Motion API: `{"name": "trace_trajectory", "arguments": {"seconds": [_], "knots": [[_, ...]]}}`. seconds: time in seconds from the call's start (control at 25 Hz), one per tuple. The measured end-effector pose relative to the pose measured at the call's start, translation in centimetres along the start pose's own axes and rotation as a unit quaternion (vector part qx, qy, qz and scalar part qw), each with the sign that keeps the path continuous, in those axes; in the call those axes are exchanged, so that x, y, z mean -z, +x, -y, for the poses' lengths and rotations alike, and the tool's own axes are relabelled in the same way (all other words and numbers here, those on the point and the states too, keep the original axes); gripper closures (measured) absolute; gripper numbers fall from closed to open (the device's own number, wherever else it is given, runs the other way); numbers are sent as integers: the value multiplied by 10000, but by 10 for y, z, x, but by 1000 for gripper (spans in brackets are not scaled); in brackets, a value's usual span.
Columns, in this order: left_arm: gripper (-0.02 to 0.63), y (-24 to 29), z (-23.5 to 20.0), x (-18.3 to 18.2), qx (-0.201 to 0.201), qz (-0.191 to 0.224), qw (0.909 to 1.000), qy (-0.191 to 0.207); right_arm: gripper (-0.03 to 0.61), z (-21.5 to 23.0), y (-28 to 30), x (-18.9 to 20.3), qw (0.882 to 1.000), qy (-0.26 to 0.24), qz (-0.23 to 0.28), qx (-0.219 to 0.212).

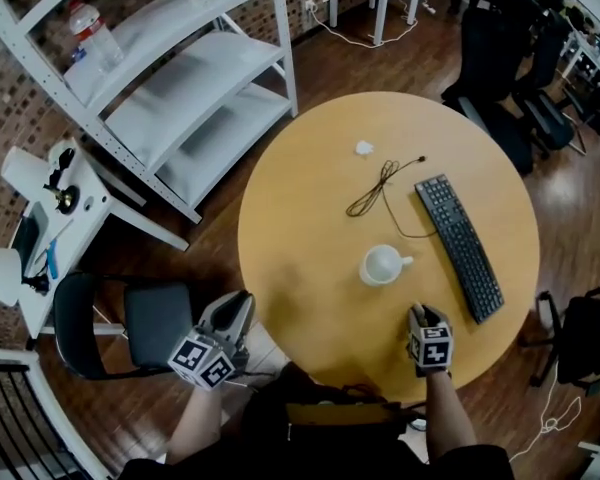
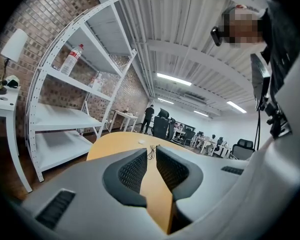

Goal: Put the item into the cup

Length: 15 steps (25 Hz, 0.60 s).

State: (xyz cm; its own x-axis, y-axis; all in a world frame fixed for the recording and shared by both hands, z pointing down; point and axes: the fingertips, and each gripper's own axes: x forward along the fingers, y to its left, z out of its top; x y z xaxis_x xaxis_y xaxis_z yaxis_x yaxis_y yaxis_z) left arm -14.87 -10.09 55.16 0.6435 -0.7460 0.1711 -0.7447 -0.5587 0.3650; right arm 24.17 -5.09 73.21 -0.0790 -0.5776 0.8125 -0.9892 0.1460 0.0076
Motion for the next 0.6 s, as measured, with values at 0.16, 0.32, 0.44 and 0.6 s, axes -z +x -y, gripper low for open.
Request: {"name": "trace_trajectory", "arguments": {"seconds": [0.16,0.32,0.44,0.6], "knots": [[557,10,5,-8,186,58,9998,30,477,-8,-16,-13,9996,41,223,-138],[557,18,8,-14,351,148,9992,85,477,-11,-50,-72,9921,80,1238,-172],[557,21,9,-20,421,273,9987,113,477,-21,-77,-129,9774,86,2087,-314],[557,14,4,-30,402,451,9980,165,477,-44,-97,-189,9597,-101,2763,-505]]}}
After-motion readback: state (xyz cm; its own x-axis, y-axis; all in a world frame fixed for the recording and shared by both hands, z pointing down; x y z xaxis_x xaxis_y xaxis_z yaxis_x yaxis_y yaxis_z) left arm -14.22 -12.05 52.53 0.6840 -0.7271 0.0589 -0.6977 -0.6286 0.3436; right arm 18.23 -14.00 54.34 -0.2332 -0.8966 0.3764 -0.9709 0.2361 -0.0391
